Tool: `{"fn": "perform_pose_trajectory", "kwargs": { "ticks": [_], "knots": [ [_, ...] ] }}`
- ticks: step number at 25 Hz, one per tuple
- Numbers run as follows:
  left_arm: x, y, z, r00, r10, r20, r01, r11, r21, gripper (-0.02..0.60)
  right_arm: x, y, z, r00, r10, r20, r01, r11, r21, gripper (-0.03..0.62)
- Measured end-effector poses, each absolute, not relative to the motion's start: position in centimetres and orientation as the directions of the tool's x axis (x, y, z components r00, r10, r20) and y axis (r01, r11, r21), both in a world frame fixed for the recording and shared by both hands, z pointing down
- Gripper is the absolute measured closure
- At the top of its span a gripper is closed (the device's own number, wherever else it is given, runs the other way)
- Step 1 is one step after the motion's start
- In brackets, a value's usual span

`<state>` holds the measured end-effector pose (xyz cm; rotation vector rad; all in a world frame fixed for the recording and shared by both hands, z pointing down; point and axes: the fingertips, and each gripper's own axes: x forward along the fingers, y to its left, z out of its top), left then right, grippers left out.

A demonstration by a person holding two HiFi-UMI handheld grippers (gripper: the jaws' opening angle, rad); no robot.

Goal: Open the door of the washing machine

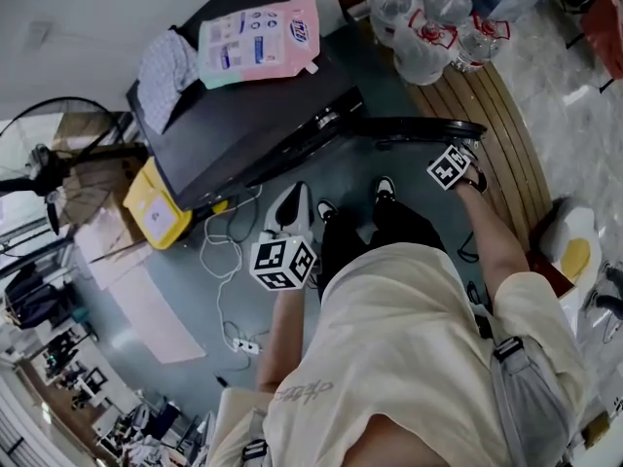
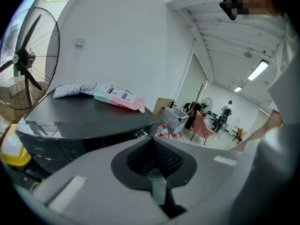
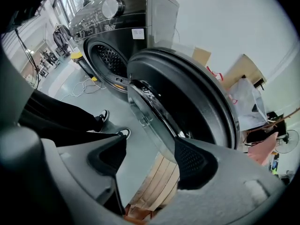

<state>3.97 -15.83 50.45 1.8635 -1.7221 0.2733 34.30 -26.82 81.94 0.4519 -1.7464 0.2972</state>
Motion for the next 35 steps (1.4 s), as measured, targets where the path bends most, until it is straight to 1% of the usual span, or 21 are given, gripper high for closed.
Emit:
{"fn": "perform_pose_trajectory", "kwargs": {
  "ticks": [7,14,25,30,35],
  "knots": [
    [4.2,-15.0,50.4,0.120,-0.839,0.530,-0.965,0.026,0.260,0.563,34.2,-29.2,82.0,-0.175,-0.161,0.971,-0.454,0.888,0.066,0.254],
    [4.0,-14.6,50.3,0.108,-0.835,0.539,-0.967,0.038,0.252,0.563,34.3,-29.5,81.9,-0.171,-0.157,0.973,-0.426,0.902,0.071,0.269],
    [4.2,-14.3,49.6,0.104,-0.841,0.531,-0.968,0.037,0.249,0.563,34.3,-29.0,81.8,-0.167,-0.149,0.975,-0.426,0.902,0.065,0.261],
    [3.2,-13.2,49.4,0.103,-0.848,0.520,-0.969,0.032,0.245,0.563,33.1,-28.9,80.2,-0.185,-0.179,0.966,-0.432,0.898,0.083,0.261],
    [2.0,-12.3,49.0,0.116,-0.860,0.497,-0.964,0.021,0.263,0.563,31.3,-27.6,76.9,-0.229,-0.221,0.948,-0.450,0.888,0.099,0.267]
  ]
}}
